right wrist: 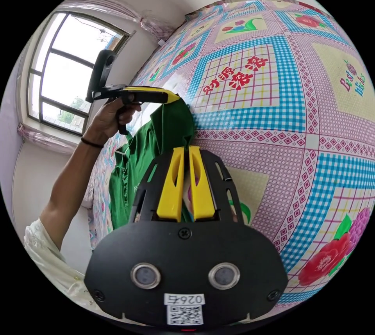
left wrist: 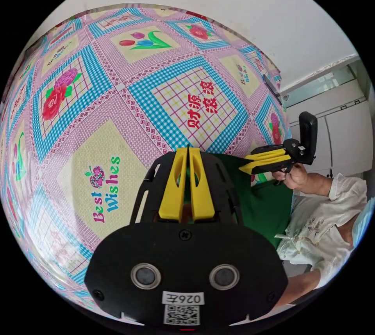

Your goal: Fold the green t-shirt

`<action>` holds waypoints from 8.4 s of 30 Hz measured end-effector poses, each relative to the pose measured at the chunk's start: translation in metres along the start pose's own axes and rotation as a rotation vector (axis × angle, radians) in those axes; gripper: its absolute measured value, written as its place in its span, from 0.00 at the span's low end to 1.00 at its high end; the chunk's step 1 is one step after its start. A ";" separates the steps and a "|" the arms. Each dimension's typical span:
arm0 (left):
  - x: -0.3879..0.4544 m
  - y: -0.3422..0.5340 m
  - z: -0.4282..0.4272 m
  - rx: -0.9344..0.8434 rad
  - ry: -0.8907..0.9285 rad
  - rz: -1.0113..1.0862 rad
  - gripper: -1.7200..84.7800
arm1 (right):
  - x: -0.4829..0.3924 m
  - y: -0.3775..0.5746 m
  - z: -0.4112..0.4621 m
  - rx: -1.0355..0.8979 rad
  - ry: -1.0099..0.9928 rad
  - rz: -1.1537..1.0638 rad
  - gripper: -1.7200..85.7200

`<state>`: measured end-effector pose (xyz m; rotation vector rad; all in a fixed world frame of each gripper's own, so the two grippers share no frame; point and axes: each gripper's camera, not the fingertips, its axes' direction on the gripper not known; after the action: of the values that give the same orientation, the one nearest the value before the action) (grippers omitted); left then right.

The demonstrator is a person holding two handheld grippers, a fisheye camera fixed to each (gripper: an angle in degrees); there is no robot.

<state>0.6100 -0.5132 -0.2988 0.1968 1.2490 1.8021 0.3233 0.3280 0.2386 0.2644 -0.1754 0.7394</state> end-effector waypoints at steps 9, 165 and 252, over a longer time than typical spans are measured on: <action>-0.035 0.123 -0.065 0.513 0.359 0.073 0.01 | -0.087 0.090 -0.025 0.199 0.122 -0.525 0.01; 0.075 0.695 -0.170 0.886 0.019 -0.795 0.01 | -0.277 0.062 0.208 -0.598 -0.125 -1.035 0.01; 0.694 0.768 -0.030 0.624 -0.141 -1.281 0.20 | 0.074 0.427 -0.154 -0.061 0.223 -0.316 0.09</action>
<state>-0.2531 -0.0787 0.0720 -0.1301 1.3137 0.2916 0.0949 0.7241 0.1854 0.1456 0.0557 0.4441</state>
